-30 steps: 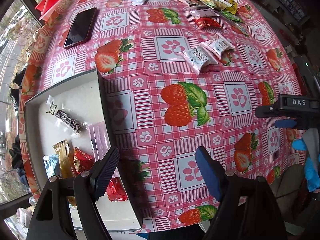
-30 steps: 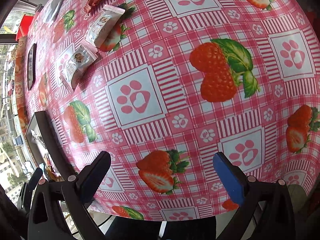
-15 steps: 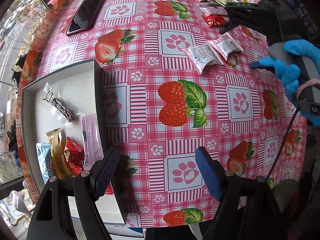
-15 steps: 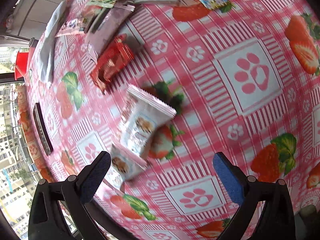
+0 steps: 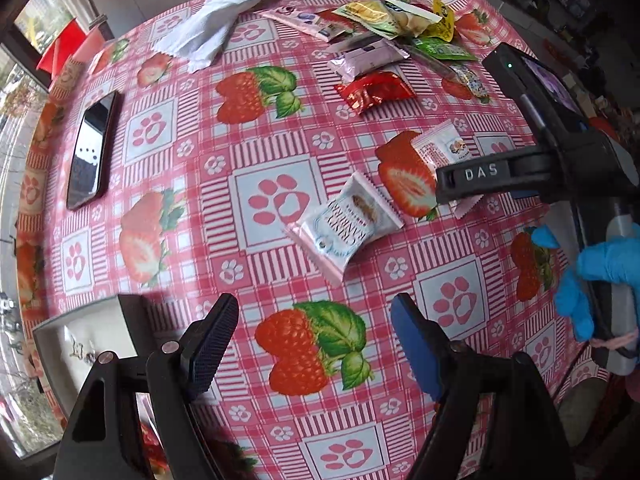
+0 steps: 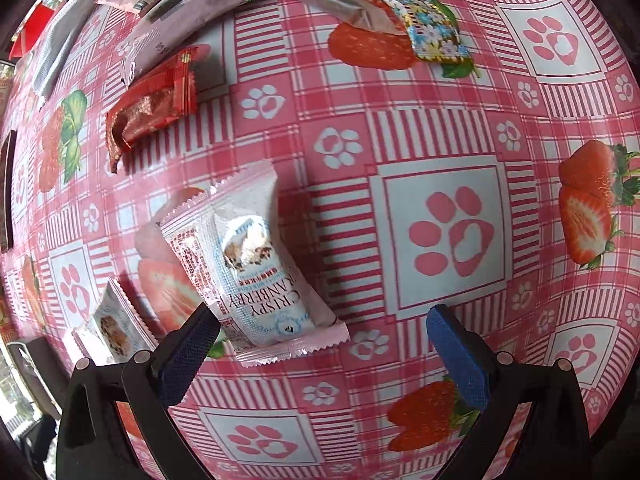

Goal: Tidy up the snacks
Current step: 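Move both grippers from the tray toward the two white cranberry packs, then grasp a white cranberry pack with the left gripper while the right grasps the other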

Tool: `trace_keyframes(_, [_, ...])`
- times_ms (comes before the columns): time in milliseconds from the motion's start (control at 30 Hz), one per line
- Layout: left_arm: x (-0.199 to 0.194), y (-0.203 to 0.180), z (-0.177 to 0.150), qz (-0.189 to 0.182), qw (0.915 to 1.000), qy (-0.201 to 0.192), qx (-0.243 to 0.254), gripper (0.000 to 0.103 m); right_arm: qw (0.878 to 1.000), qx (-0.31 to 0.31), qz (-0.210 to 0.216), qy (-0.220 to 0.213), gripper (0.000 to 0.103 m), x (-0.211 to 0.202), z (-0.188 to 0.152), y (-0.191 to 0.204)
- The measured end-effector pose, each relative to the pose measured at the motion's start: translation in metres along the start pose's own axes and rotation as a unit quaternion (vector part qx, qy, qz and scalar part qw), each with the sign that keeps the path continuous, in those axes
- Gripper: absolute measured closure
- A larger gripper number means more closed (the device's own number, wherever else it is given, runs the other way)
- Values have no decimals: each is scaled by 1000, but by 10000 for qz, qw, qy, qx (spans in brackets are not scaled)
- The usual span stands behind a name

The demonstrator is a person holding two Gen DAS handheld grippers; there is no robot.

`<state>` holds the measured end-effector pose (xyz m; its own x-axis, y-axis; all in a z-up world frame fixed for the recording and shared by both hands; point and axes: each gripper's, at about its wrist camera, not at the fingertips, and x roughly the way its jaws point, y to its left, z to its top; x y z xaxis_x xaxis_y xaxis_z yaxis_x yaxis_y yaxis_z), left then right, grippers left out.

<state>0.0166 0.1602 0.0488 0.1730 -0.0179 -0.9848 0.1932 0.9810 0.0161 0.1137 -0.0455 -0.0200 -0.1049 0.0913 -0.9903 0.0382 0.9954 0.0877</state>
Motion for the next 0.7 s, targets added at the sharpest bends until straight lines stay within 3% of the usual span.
trace_keyframes(200, [37,-23,39,162,9976,-42,671,21,9996,-275,-26,89,0,0,-6,-5])
trace_keyframes(300, [51,-23,47,213,9971,4,727,21,9985,-474,-59,252,0,10,8,28])
trace_keyframes(567, [81,-29,55,247,9963,423,710,19,9927,-1191,-134,-134,0,7,22,60])
trace_keyframes(633, [81,-28,57,128,9971,477,576,28,9909,-1316,-182,-204,8,5,20,70])
trace_keyframes(667, [81,-25,58,31,9978,512,424,31,9900,-1375,-177,-242,19,2,18,70])
trace_keyframes(700, [79,-21,58,-4,9985,488,266,39,9893,-1424,-163,-282,36,-5,14,67])
